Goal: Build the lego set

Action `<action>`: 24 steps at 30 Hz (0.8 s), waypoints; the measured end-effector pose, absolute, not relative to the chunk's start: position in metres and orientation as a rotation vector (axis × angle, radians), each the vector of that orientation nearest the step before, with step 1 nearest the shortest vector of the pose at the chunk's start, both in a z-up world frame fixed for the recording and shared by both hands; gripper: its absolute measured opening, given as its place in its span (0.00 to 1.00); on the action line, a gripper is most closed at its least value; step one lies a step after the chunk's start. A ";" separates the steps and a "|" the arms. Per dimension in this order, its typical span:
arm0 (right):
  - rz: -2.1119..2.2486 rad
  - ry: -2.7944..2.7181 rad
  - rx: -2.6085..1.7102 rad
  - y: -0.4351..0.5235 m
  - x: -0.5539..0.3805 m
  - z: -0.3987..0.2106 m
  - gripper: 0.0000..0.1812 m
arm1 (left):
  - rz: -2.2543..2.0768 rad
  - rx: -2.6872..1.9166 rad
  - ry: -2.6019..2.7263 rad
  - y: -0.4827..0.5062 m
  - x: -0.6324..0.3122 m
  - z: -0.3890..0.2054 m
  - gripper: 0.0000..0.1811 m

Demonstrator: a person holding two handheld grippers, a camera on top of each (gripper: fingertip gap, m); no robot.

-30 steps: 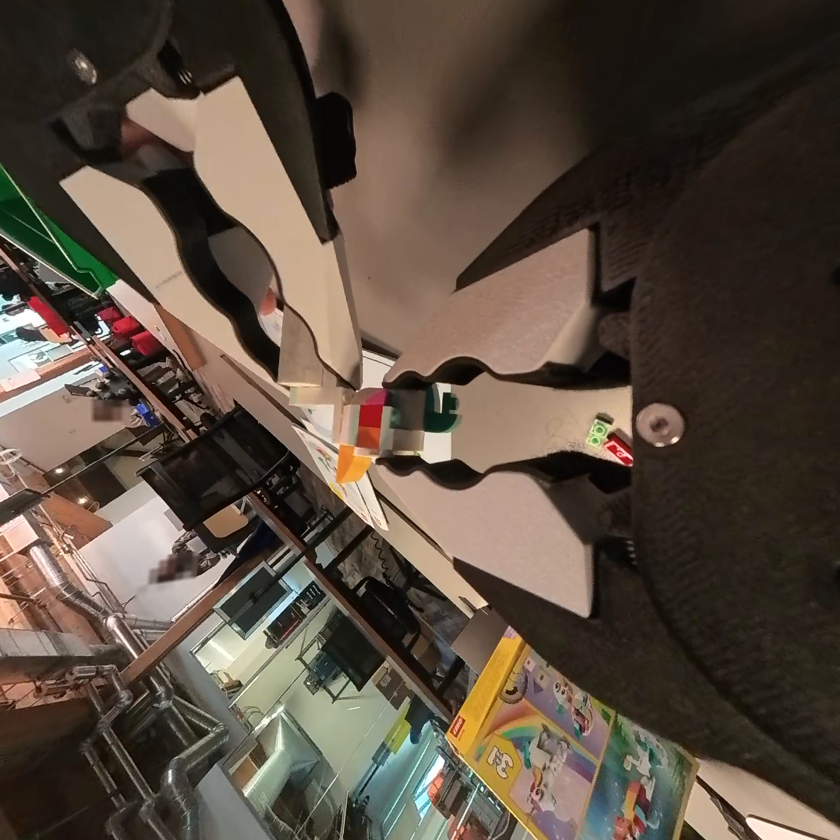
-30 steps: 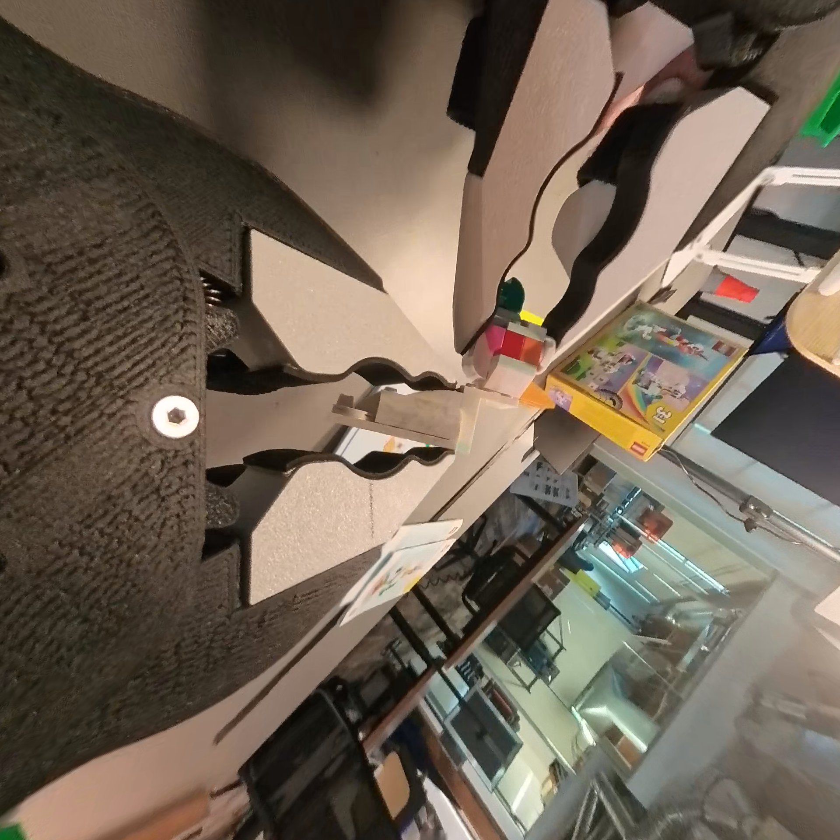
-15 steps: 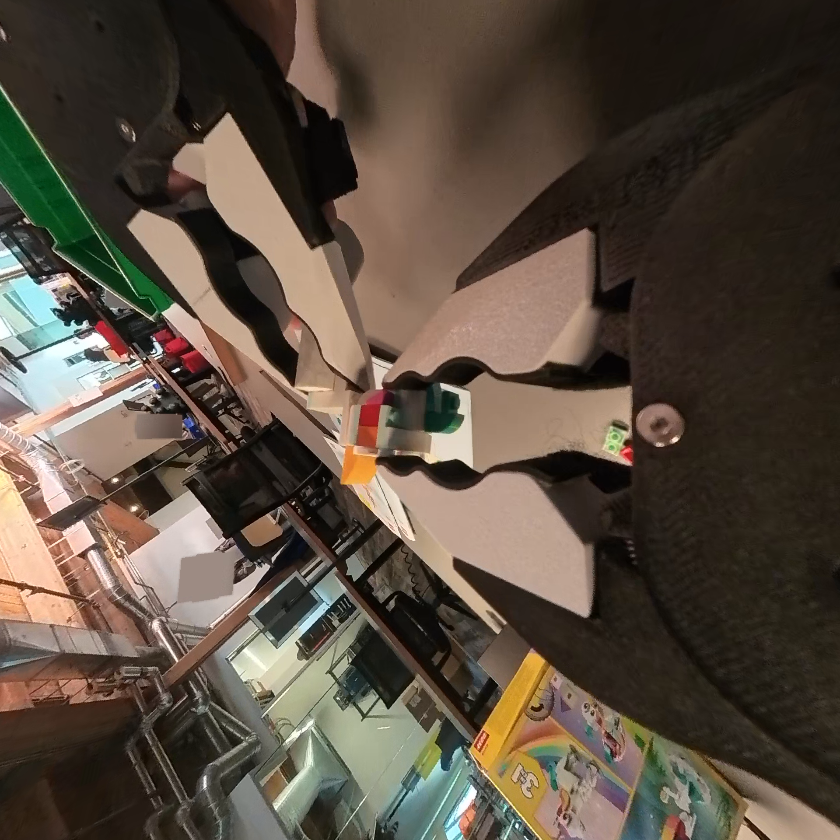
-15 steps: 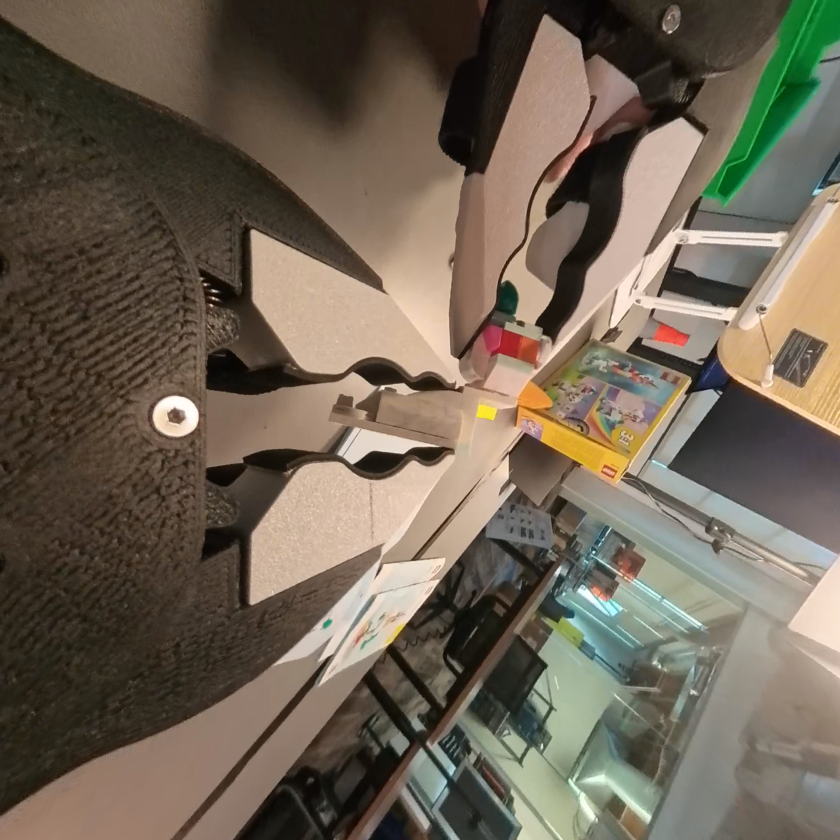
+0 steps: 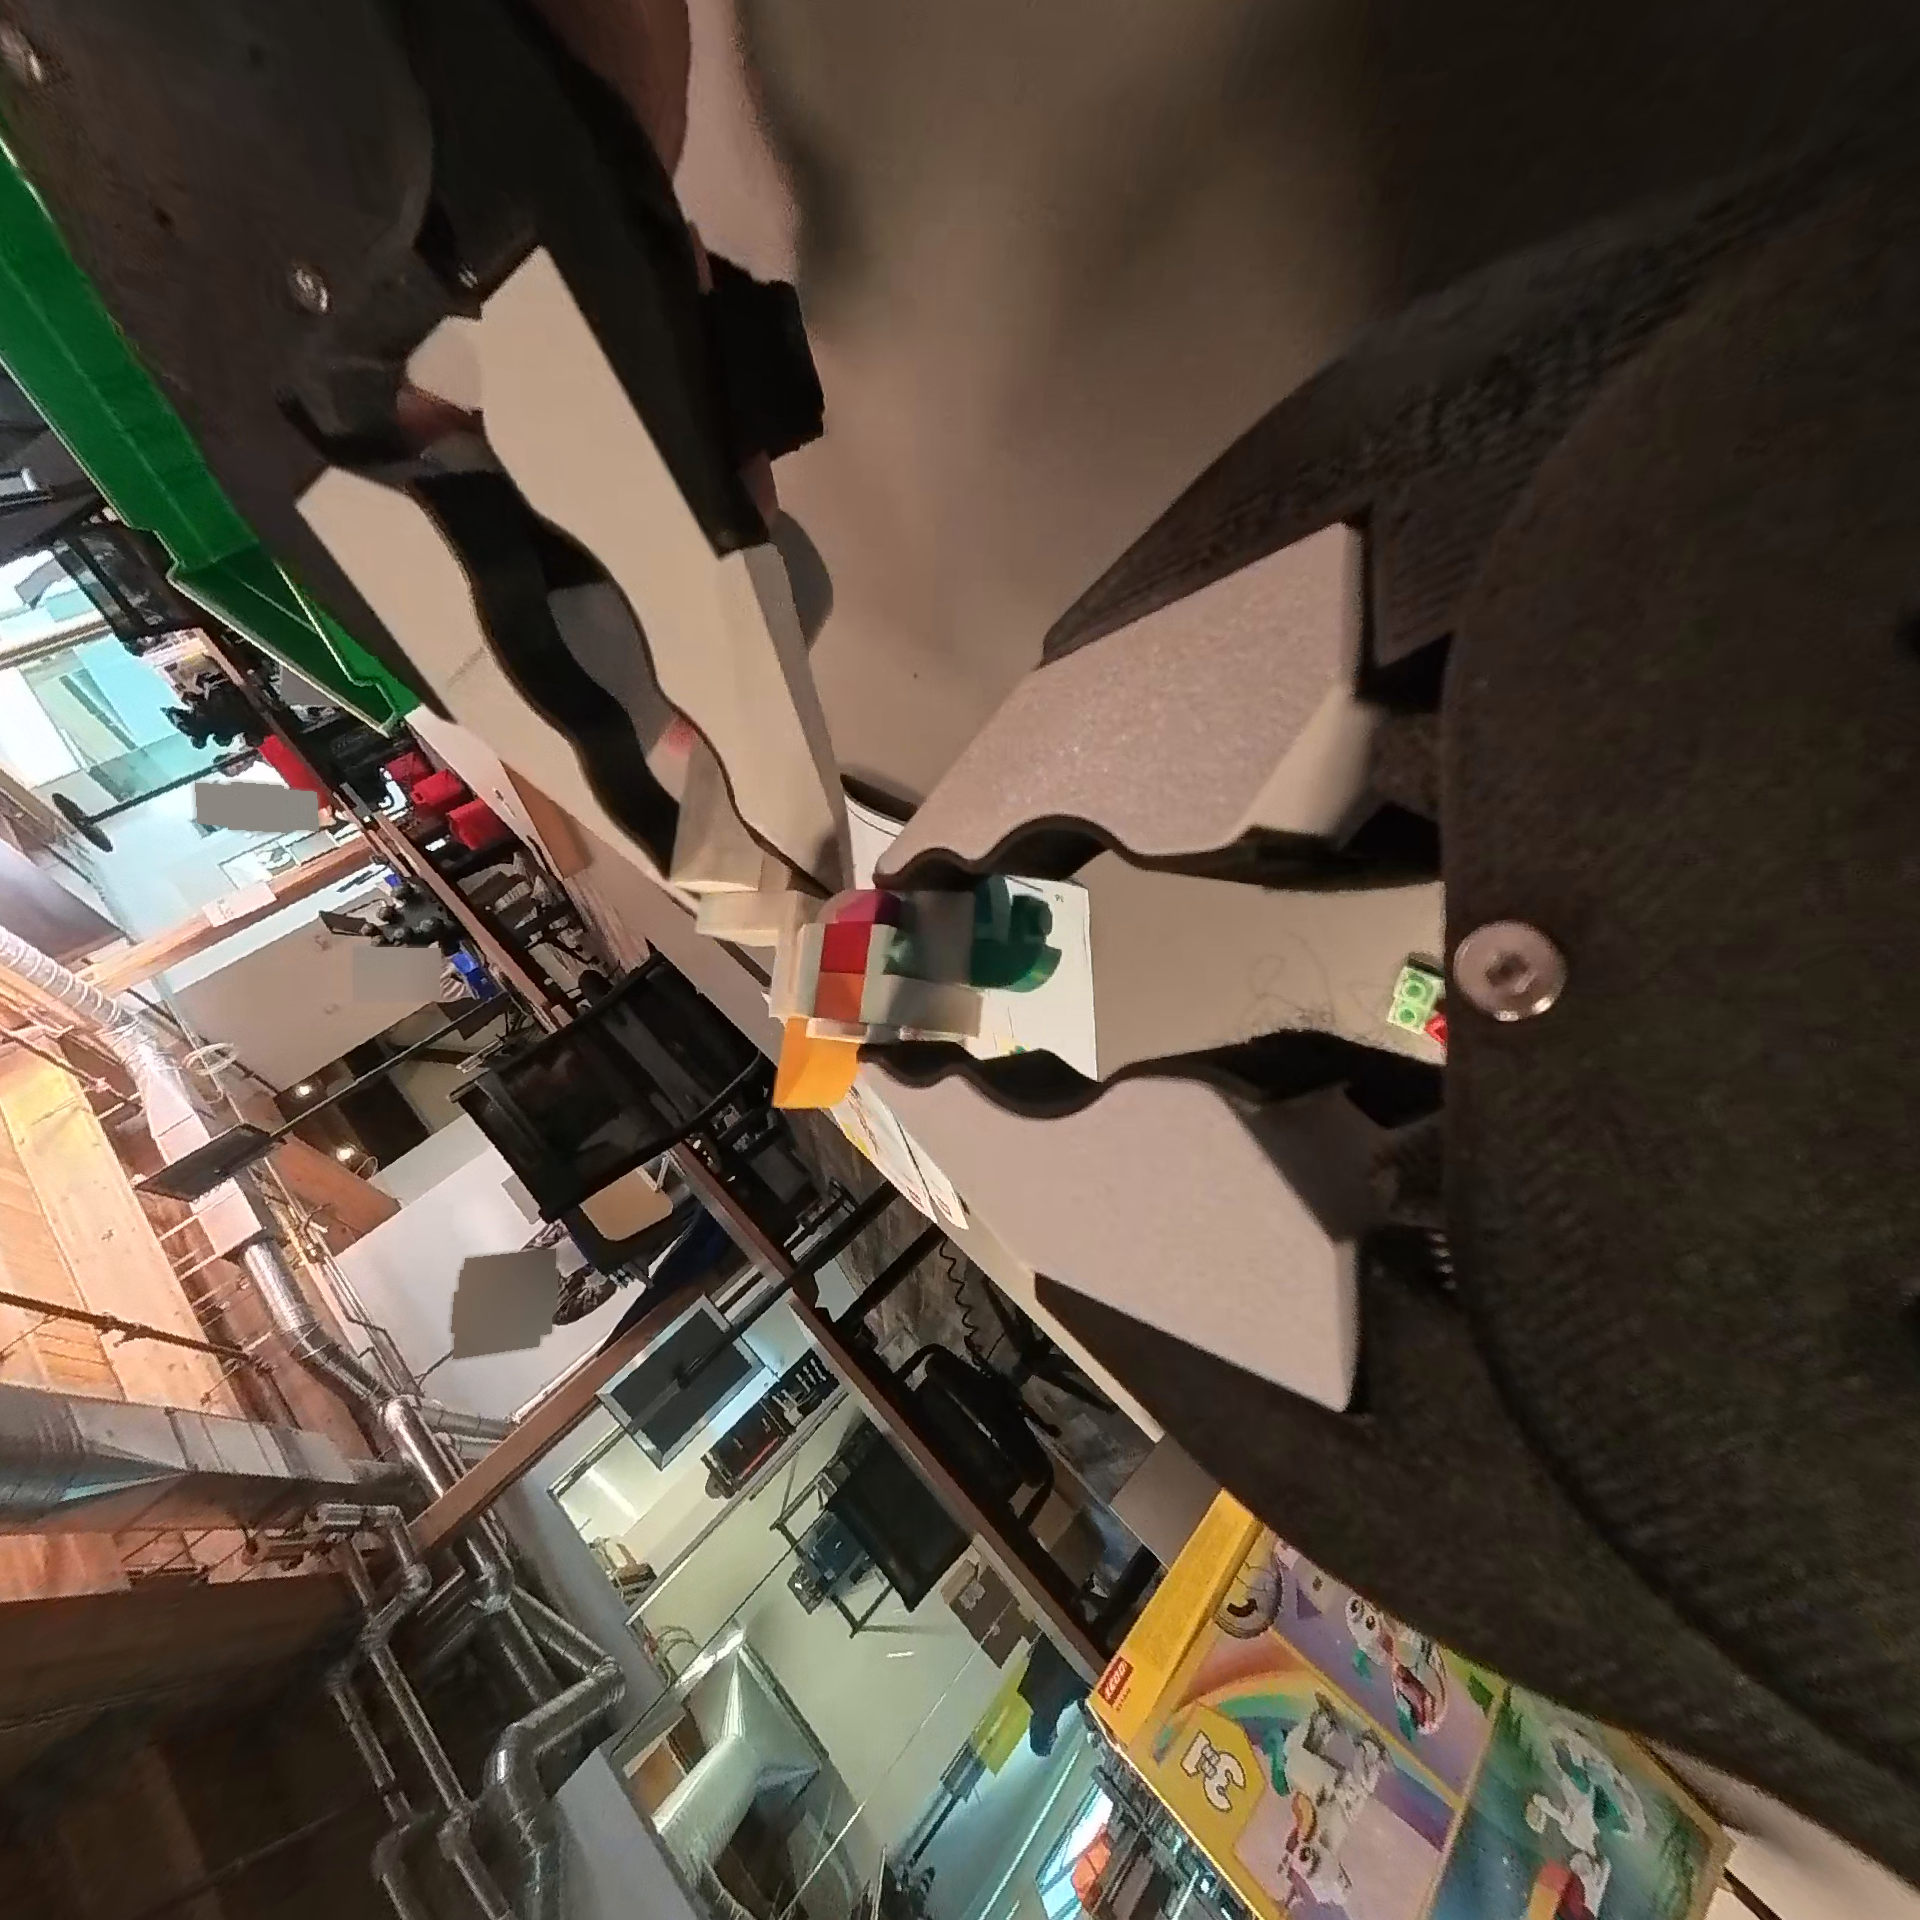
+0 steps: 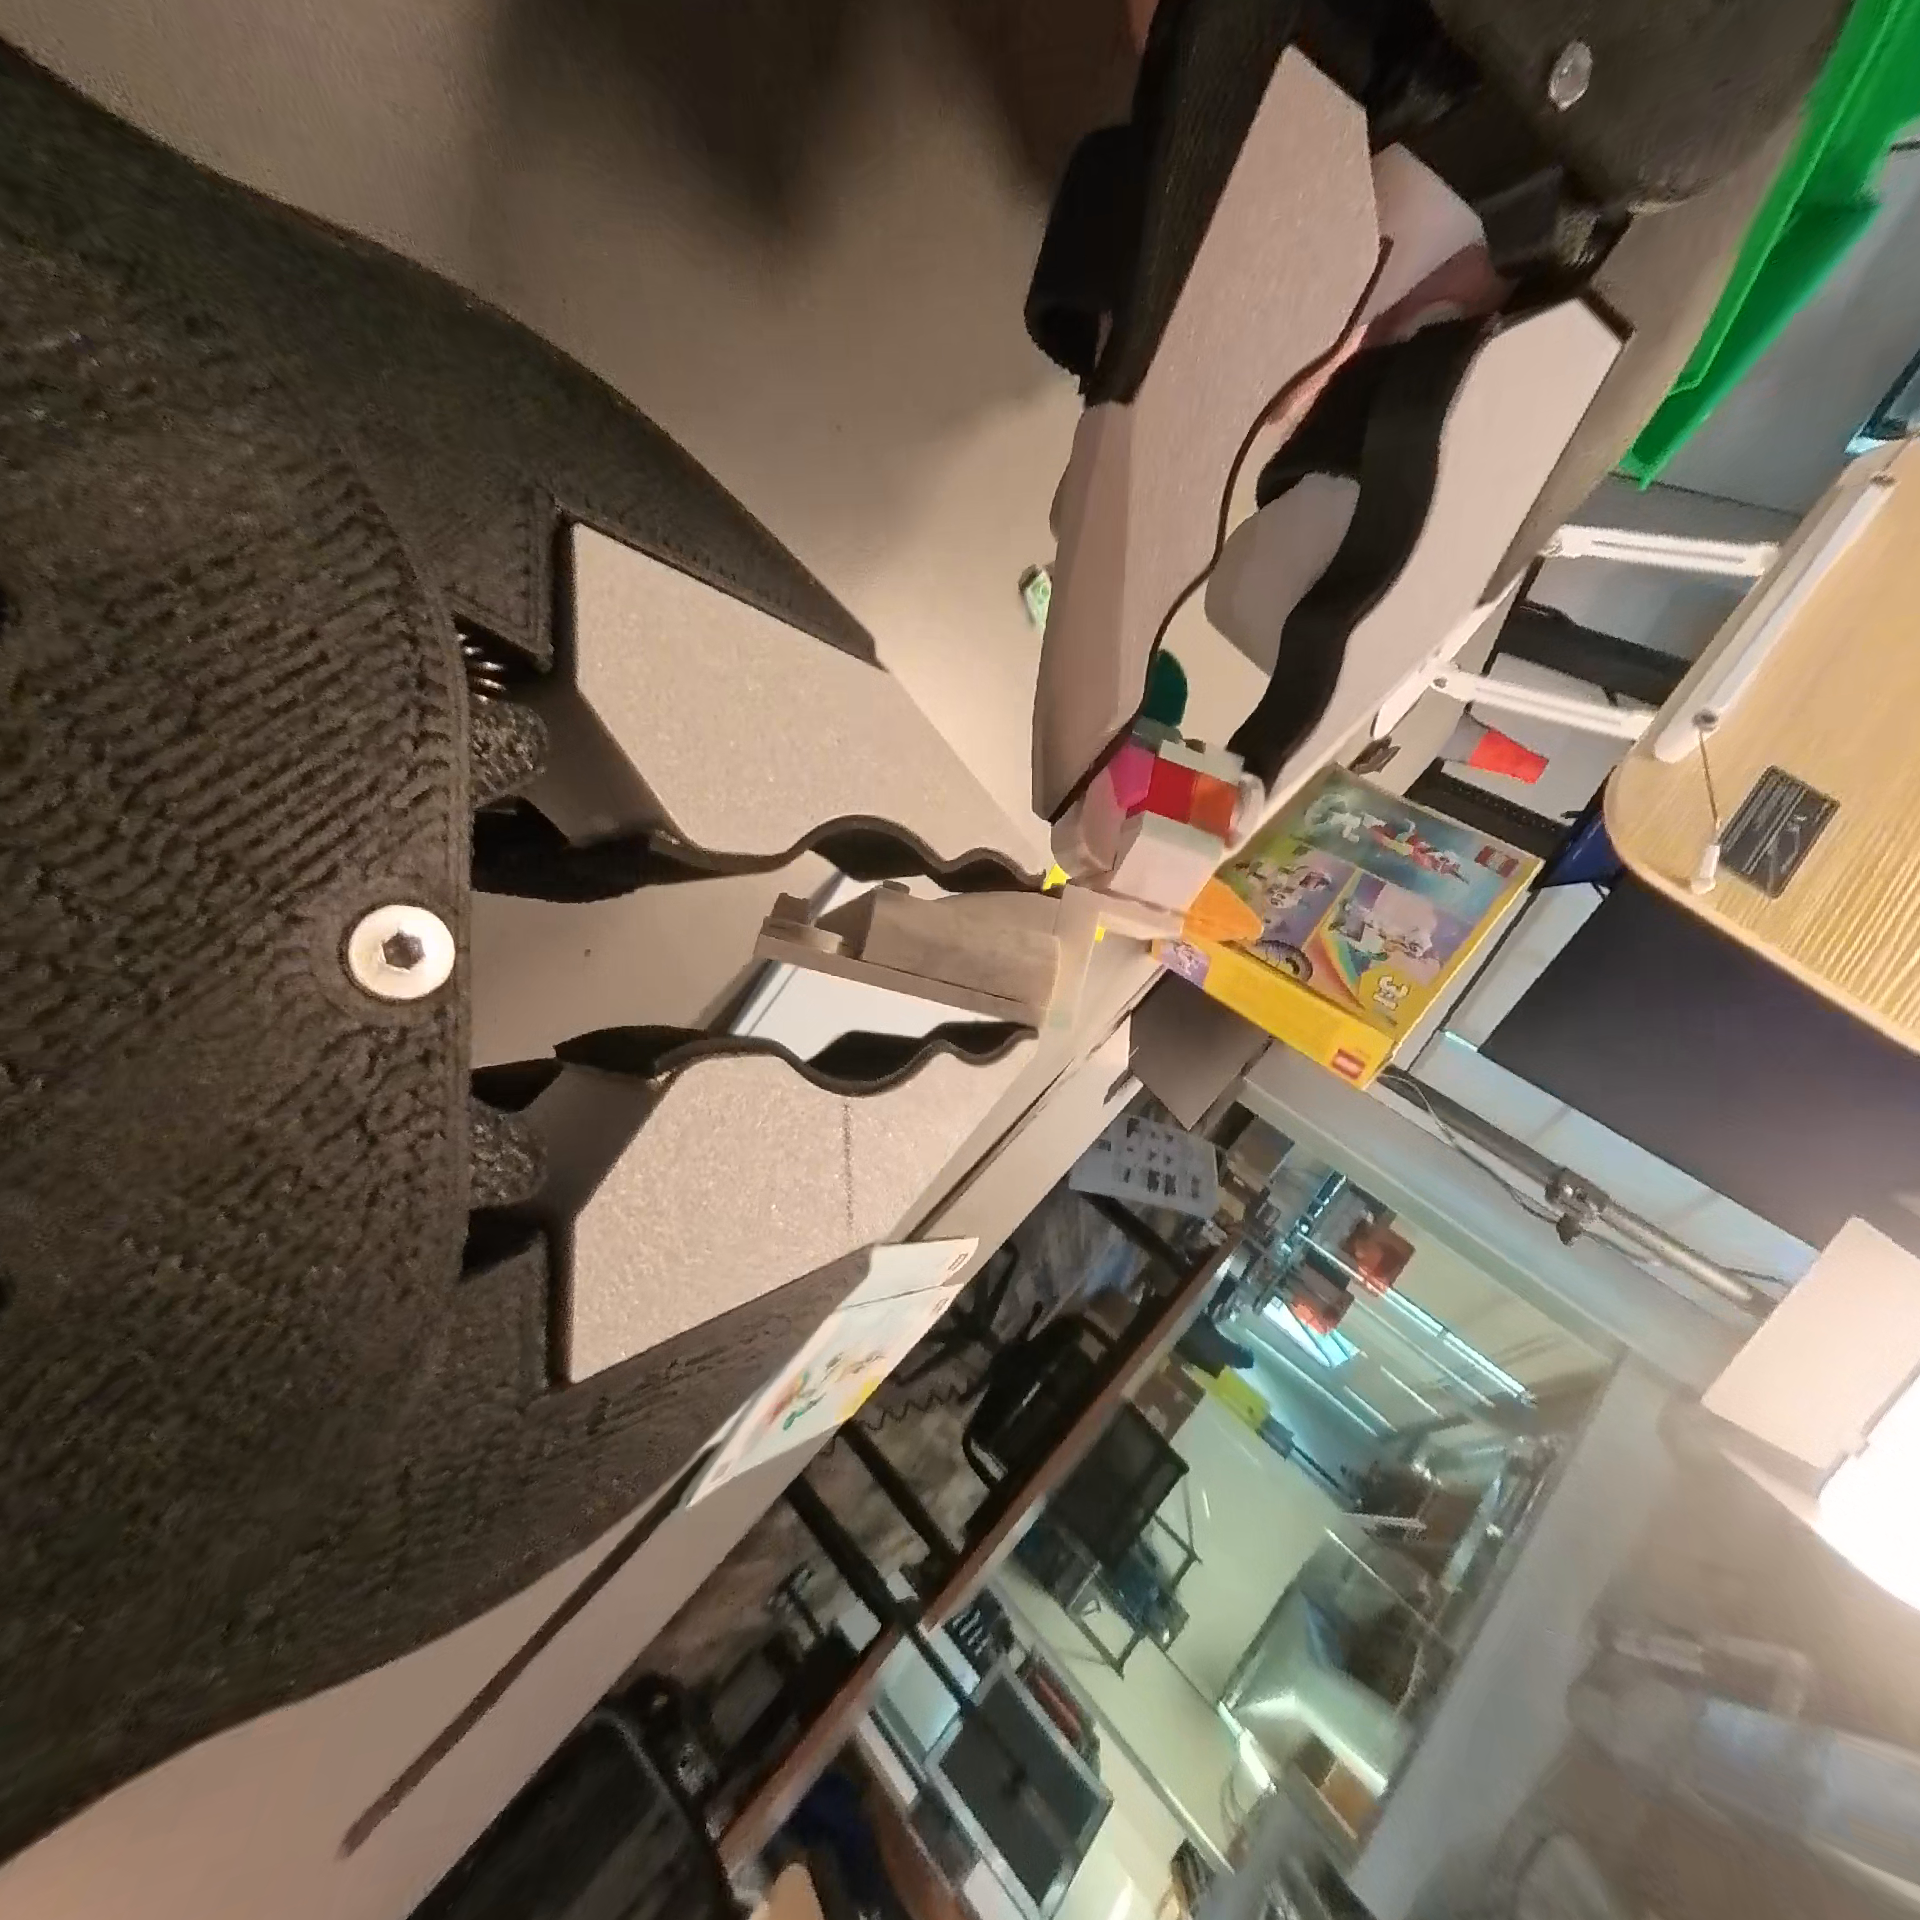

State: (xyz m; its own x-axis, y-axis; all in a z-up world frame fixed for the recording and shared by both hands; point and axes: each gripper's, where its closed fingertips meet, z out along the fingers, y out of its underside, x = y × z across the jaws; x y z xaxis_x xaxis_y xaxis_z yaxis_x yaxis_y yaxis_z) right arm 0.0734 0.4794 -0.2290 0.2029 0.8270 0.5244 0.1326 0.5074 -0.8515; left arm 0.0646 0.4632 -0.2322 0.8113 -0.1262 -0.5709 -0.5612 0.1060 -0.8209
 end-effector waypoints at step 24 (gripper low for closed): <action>0.512 -1.270 -0.730 0.466 0.082 -0.212 0.12 | 0.455 -1.352 0.613 0.452 0.071 -0.221 0.16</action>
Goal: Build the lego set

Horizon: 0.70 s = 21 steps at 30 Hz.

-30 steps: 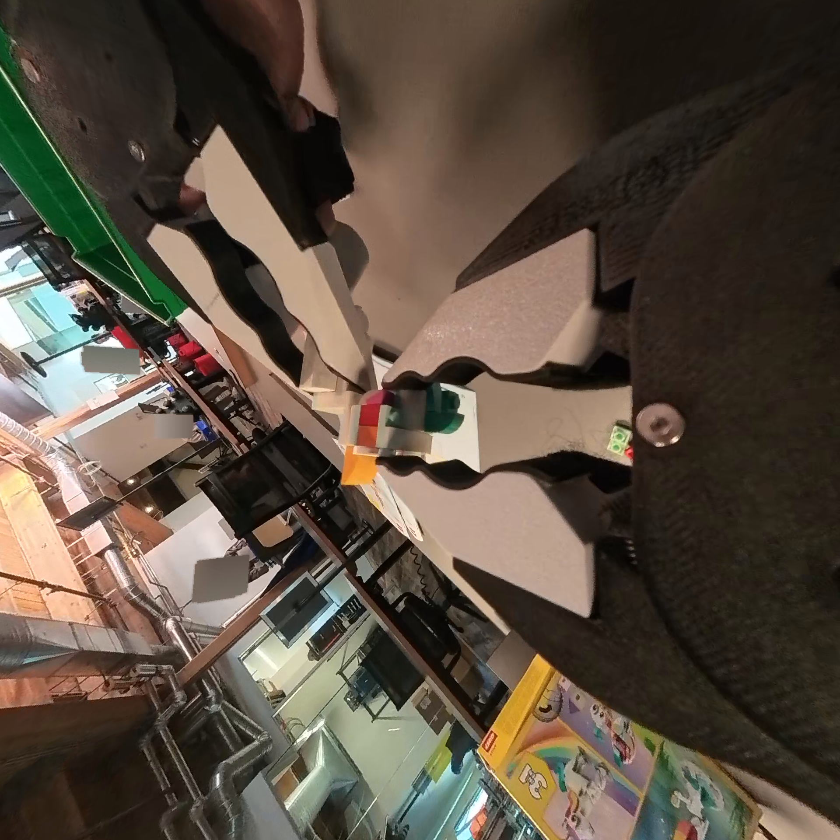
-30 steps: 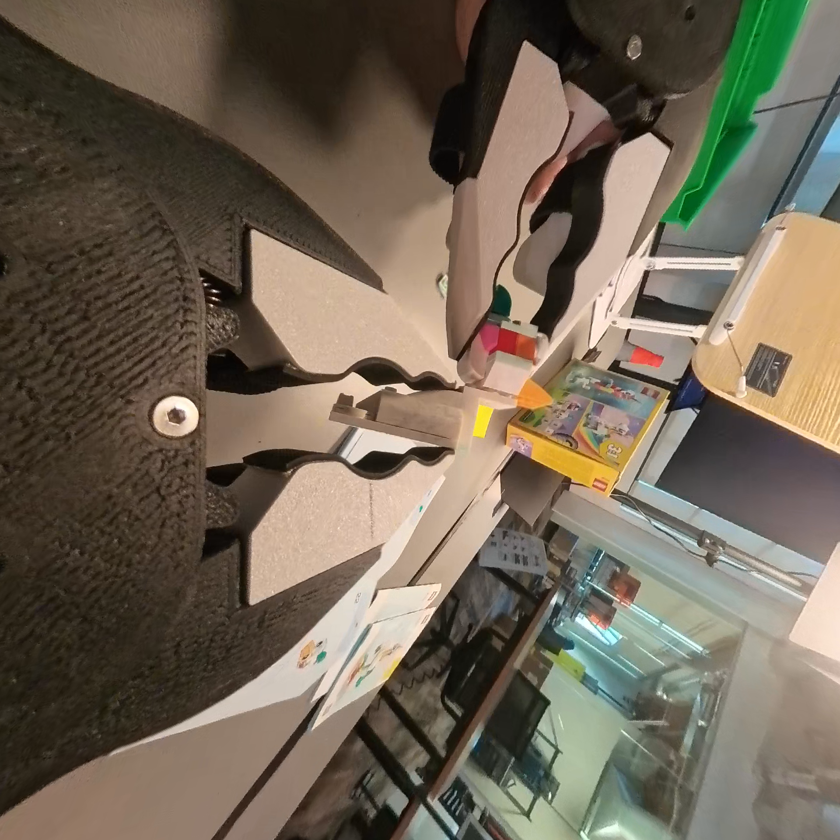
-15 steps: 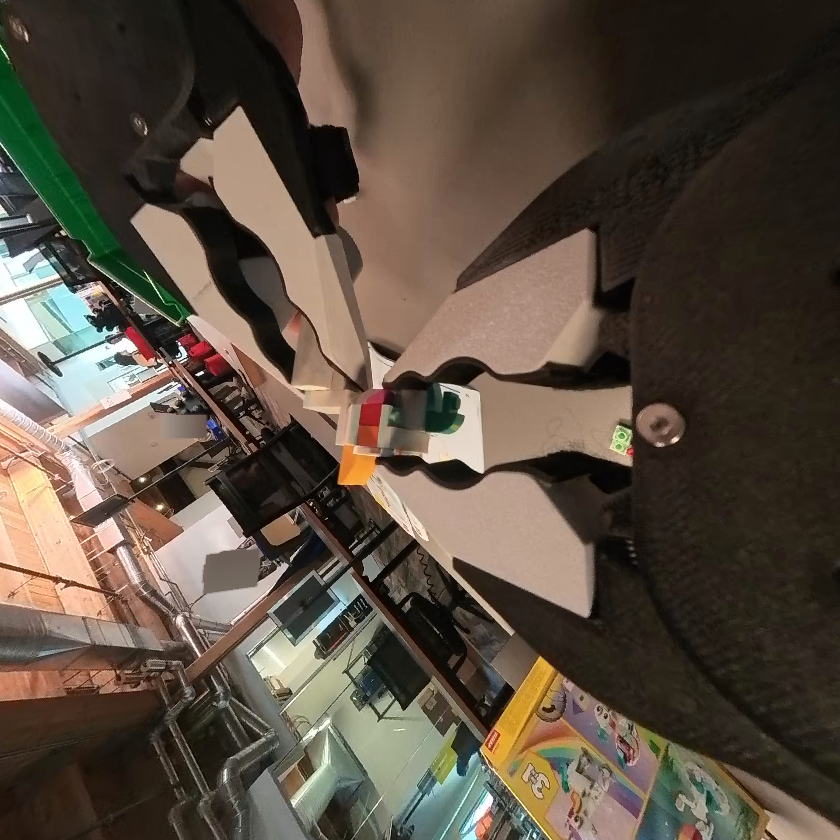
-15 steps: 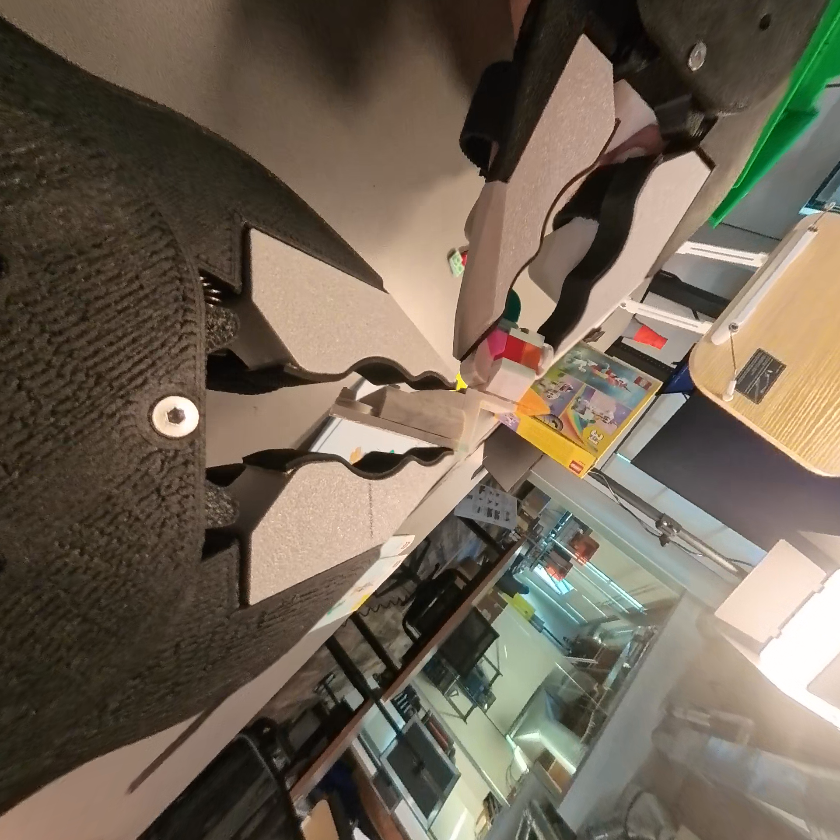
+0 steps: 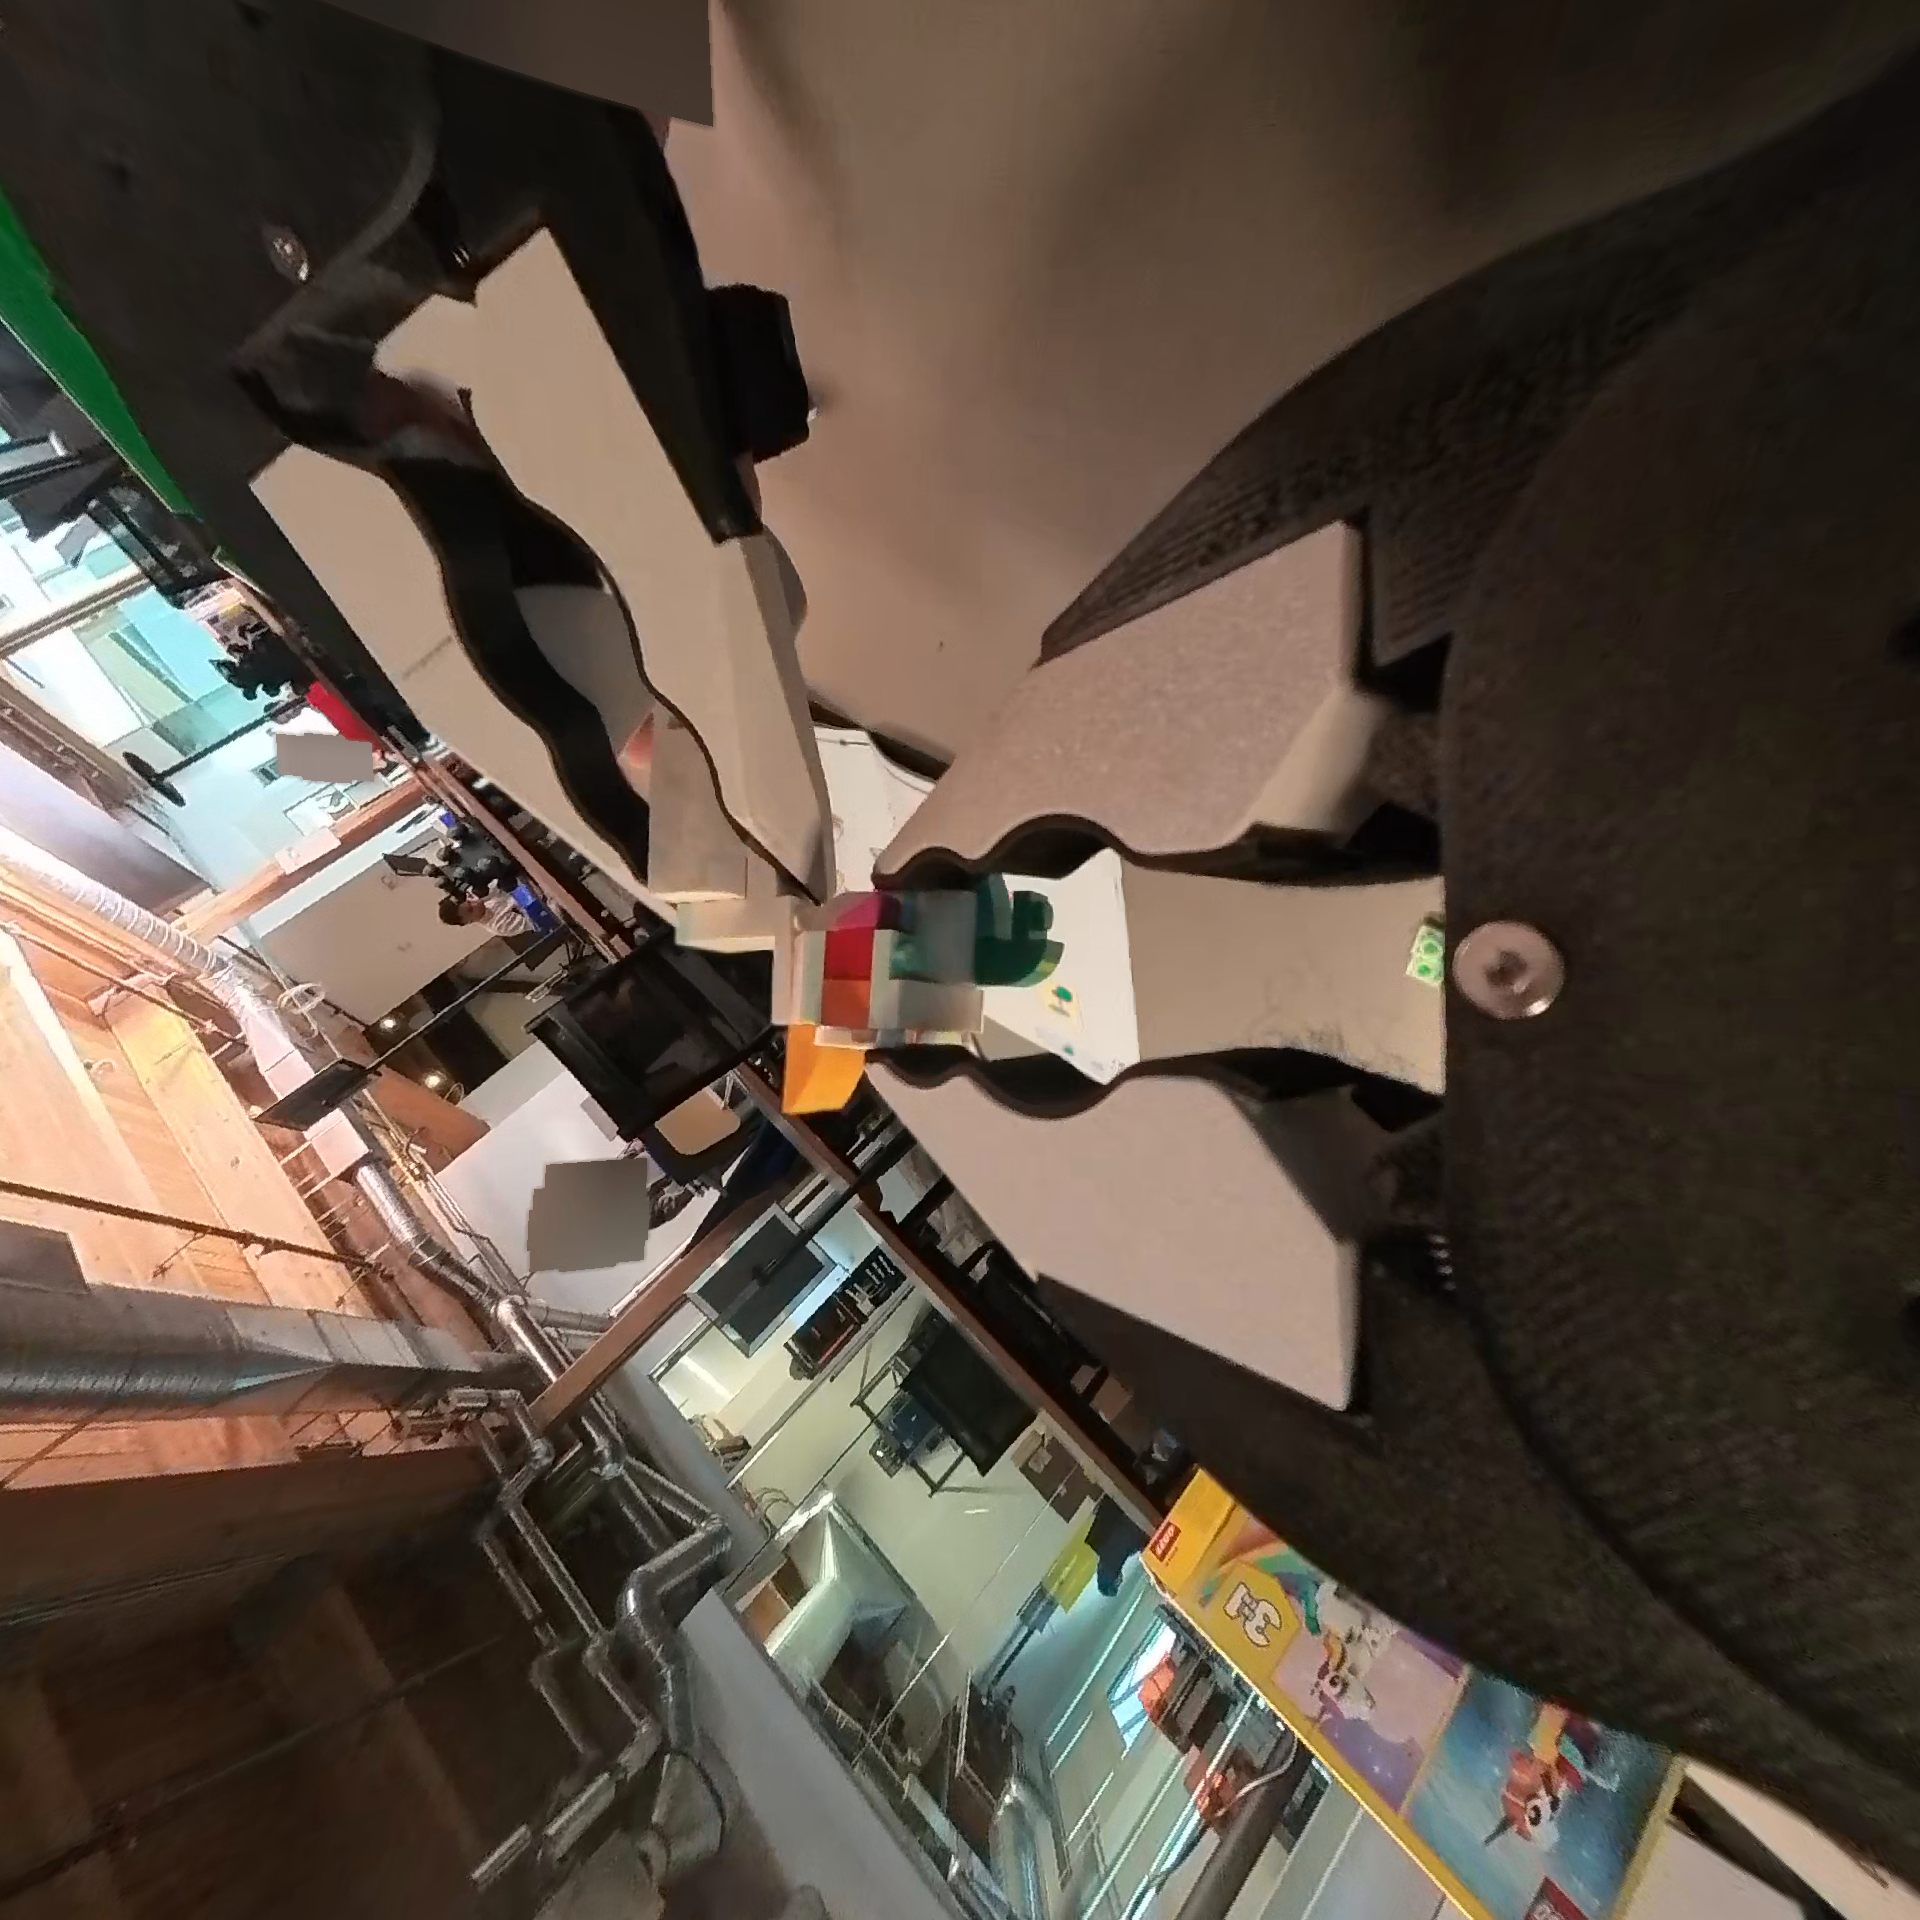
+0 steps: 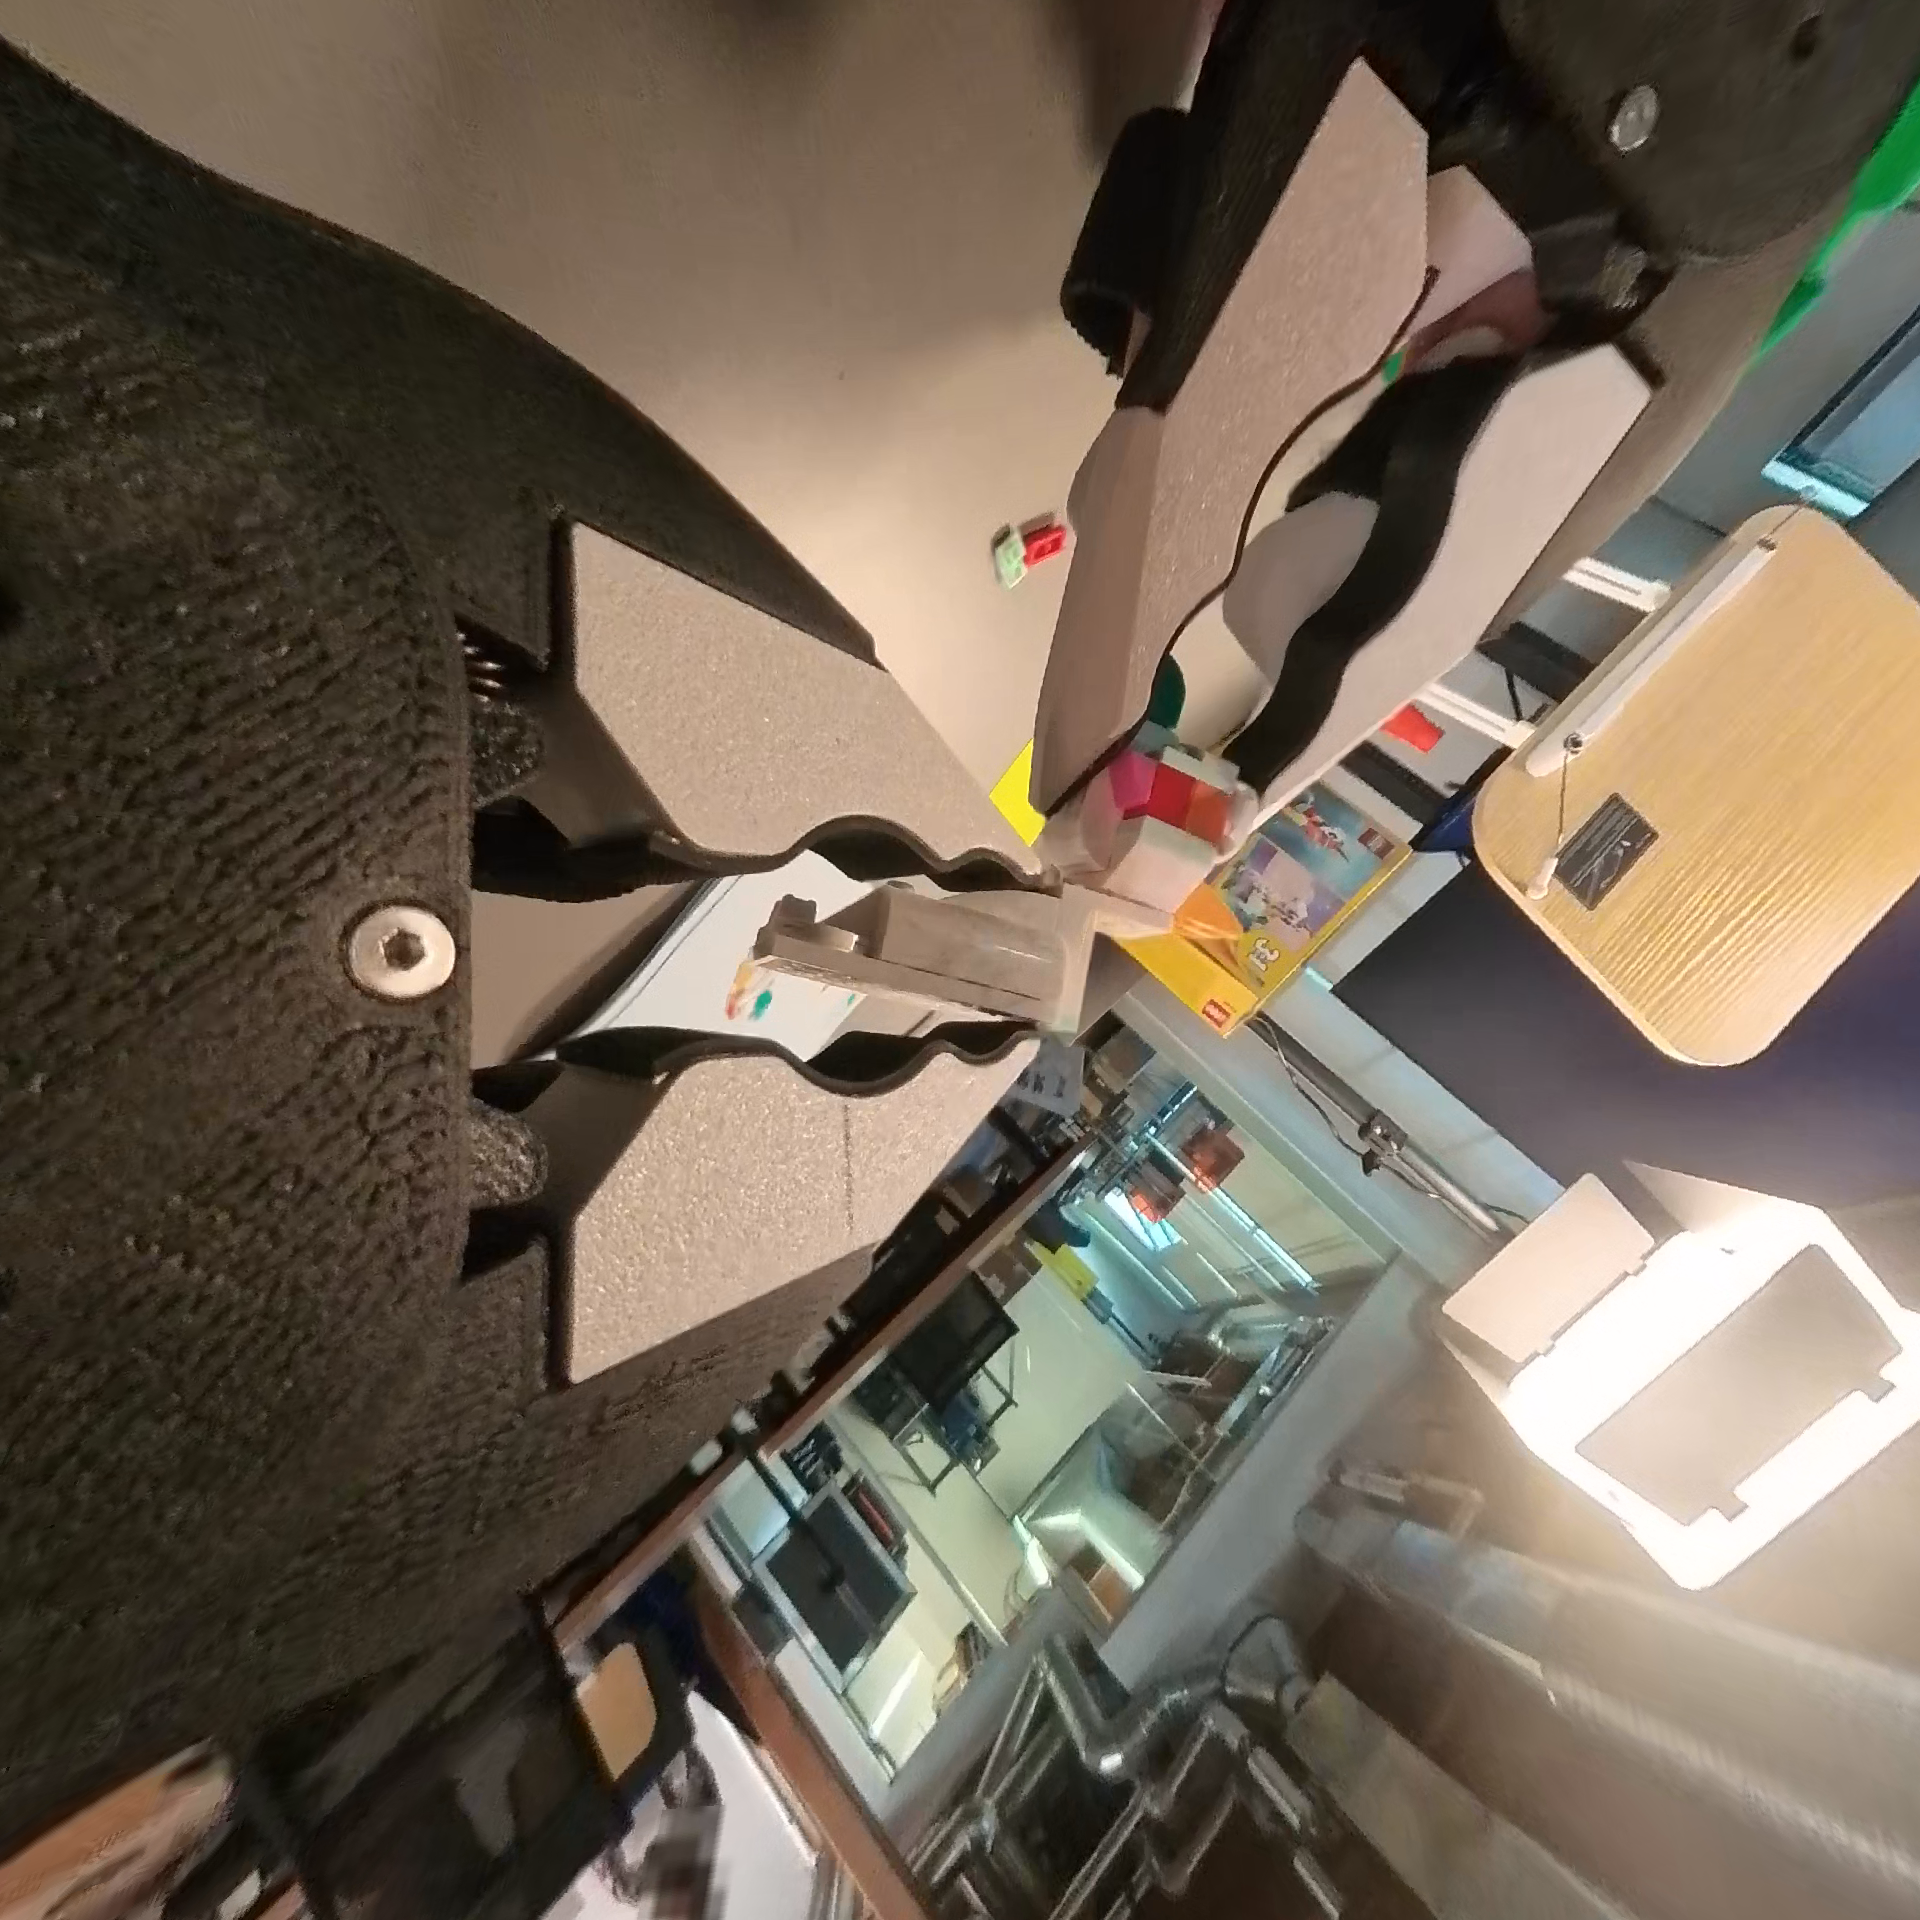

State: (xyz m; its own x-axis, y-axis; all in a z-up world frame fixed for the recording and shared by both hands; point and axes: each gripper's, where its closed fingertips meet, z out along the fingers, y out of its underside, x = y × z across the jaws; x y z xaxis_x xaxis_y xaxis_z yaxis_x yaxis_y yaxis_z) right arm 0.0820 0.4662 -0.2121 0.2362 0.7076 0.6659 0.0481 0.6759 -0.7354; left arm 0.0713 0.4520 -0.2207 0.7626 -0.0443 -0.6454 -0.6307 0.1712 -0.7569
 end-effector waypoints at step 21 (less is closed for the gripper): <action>0.548 -1.257 -0.701 0.458 0.085 -0.204 0.12 | 0.360 -1.309 0.598 0.444 0.078 -0.207 0.15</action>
